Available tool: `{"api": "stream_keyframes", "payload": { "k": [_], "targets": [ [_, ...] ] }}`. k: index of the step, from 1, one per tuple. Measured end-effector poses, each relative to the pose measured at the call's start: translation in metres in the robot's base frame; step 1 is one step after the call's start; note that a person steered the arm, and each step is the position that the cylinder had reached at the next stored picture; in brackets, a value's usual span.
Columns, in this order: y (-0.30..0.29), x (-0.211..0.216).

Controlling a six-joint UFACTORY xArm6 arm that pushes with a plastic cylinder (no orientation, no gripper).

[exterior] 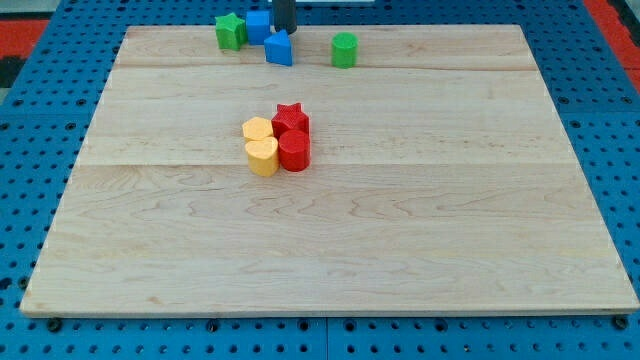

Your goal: Move your arm to top left

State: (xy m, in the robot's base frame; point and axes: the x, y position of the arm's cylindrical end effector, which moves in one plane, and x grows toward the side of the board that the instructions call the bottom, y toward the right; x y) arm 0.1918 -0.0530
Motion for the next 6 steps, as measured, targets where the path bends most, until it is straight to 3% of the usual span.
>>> {"api": "stream_keyframes", "payload": {
  "k": [1,2,4,5,6],
  "targets": [
    [-0.018,0.001],
    [-0.083,0.014],
    [-0.157,0.07],
    [-0.25,0.006],
    [-0.246,-0.001]
  ]
}}
